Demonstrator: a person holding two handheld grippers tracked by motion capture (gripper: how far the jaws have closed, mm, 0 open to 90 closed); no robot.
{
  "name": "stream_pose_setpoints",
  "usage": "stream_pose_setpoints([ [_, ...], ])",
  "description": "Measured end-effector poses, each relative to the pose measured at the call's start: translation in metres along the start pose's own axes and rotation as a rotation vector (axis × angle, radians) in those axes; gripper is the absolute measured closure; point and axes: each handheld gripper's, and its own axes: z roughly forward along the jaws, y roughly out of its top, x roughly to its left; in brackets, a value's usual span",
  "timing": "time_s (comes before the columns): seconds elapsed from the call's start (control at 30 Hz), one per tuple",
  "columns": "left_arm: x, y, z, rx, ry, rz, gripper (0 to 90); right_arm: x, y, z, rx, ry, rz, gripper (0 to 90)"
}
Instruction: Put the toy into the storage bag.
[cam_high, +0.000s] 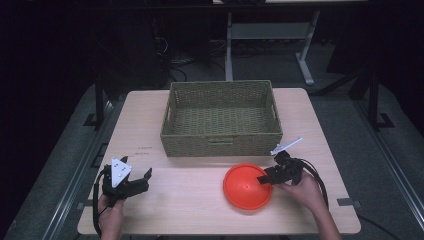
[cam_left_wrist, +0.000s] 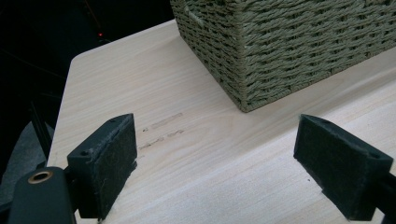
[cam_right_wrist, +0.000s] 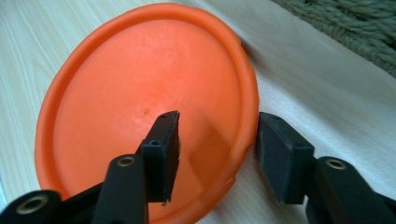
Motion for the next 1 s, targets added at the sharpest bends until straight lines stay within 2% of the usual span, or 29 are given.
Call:
stream_pose_setpoints([
  [0.4,-0.001,0.000,0.000,-0.002,-0.002,0.002,12.8,-0.003,-0.001,0.000,-0.014,0.024,0.009,57.3],
  [0.47,-0.001,0.000,0.000,-0.004,-0.001,0.003,12.8,-0.002,-0.001,-0.001,-0.018,0.027,0.012,59.7],
  [0.53,-0.002,0.001,0.000,-0.003,0.000,0.005,12.8,0.004,0.000,-0.005,-0.026,0.025,-0.012,65.8],
  [0.63,-0.003,0.001,0.001,-0.008,0.000,0.016,12.8,0.009,0.001,-0.008,-0.023,0.022,-0.039,68.9],
  [0.83,-0.004,0.001,0.000,-0.008,0.001,0.019,12.8,0.012,0.001,-0.014,-0.050,0.042,-0.038,76.3],
  [1.0,-0.003,0.001,-0.001,-0.009,0.005,0.025,12.8,0.014,0.005,-0.015,-0.031,0.031,-0.038,78.3],
])
